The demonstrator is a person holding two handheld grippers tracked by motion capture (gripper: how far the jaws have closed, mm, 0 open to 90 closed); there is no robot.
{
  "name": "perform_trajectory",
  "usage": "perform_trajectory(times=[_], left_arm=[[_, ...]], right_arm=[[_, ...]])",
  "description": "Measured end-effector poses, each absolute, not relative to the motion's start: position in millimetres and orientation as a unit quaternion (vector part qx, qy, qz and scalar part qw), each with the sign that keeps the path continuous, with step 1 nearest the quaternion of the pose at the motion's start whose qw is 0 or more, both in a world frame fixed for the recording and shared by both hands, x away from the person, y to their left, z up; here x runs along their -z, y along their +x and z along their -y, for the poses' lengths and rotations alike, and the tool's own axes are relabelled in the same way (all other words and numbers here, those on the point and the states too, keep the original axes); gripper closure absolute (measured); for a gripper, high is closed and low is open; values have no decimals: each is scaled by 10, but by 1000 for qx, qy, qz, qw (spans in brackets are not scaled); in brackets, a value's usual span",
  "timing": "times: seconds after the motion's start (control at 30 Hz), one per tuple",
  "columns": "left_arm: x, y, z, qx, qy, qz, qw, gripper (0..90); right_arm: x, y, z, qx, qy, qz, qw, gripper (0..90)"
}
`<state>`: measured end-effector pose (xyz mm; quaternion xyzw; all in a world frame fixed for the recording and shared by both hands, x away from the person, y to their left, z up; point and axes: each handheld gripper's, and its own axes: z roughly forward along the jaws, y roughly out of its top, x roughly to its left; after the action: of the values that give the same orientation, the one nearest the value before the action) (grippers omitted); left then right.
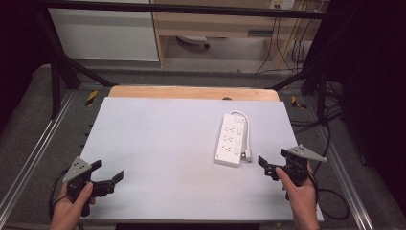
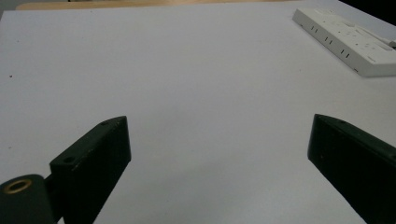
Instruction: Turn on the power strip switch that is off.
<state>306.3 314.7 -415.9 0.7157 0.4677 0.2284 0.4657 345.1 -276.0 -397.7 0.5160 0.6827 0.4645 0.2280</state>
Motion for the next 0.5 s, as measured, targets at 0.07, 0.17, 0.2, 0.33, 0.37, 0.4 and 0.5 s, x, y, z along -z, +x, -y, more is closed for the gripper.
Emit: perform_trajectory(times=[0.07, 0.17, 0.2, 0.33, 0.37, 0.4, 0.5], left_arm=[[4159, 3064, -3147, -228, 716, -467, 466, 61], [4160, 3064, -3147, -228, 716, -468, 465, 61], [4160, 3064, -3146, -228, 716, -468, 465, 61], [4161, 3066, -3142, -228, 718, -465, 465, 61], [4160, 3065, -3142, -228, 718, -465, 465, 61], [4160, 3065, -3142, -228, 718, -465, 465, 61], [4159, 3063, -3141, -228, 718, -465, 464, 61]], right_arm=[[3960, 3457, 2766, -466, 516, -682, 228, 40], [3922, 3464, 2785, -472, 517, -678, 225, 39], [3908, 3467, 2791, -474, 517, -676, 225, 39], [3851, 3492, 2805, -476, 518, -674, 225, 39], [3838, 3502, 2804, -476, 517, -674, 226, 38], [3838, 3502, 2804, -476, 517, -674, 226, 38], [3790, 3554, 2792, -476, 515, -675, 228, 42]])
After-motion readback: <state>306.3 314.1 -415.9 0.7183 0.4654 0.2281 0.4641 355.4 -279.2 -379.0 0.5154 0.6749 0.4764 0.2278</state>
